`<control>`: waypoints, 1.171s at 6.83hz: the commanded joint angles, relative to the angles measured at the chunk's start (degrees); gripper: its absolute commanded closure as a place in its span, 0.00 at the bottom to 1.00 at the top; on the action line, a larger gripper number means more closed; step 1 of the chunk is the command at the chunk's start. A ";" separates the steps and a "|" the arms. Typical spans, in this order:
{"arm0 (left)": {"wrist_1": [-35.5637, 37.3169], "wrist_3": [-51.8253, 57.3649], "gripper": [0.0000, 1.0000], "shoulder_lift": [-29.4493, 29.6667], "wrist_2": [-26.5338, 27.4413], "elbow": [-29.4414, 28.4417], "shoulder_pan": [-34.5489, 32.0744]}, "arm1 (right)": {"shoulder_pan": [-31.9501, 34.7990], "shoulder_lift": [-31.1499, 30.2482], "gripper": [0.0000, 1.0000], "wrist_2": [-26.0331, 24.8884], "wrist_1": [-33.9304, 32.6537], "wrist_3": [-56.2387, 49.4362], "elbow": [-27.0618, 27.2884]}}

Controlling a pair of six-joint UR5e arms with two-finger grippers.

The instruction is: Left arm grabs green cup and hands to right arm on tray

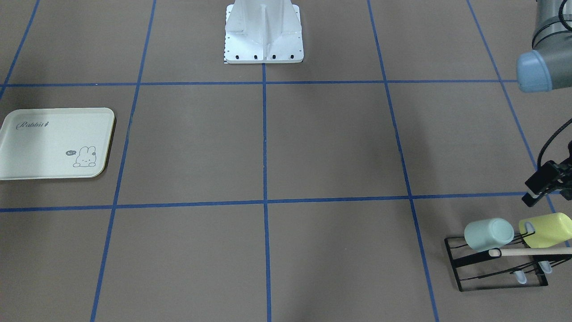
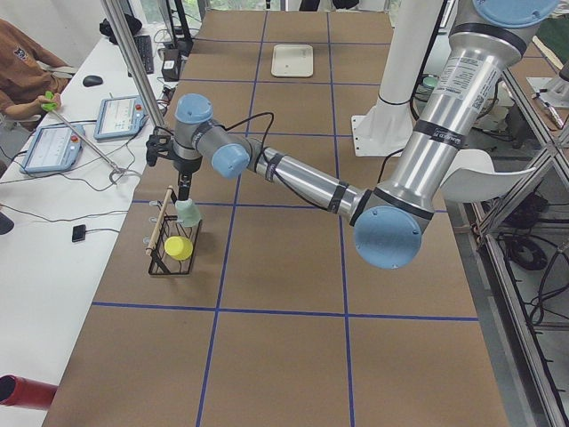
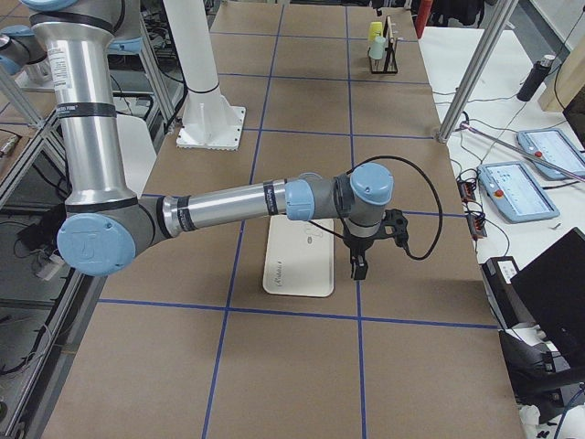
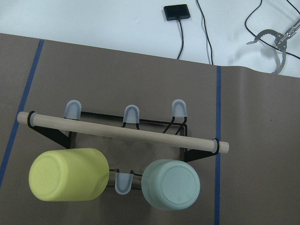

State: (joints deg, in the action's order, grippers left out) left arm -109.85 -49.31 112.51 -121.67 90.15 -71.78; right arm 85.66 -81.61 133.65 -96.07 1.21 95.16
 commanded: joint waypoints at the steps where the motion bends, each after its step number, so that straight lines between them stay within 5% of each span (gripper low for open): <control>1: -2.83 -3.78 0.00 -0.01 10.79 -0.93 5.93 | -1.37 8.88 0.01 -0.76 0.01 2.03 -6.45; 3: -6.14 -4.30 0.00 -0.18 14.51 -3.12 7.78 | -4.35 11.90 0.01 -3.98 4.19 11.13 -6.92; 5: -9.50 -4.92 0.00 -0.10 14.70 -5.86 8.49 | -9.26 12.00 0.01 -7.43 21.72 24.65 -12.34; 8: -9.59 -5.10 0.00 -0.18 18.74 -6.39 11.48 | -10.69 12.09 0.01 -5.25 33.03 34.10 -13.87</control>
State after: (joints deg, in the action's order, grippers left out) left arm -119.38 -54.30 112.36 -103.85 84.17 -61.22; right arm 75.44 -69.56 127.65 -67.11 32.09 81.57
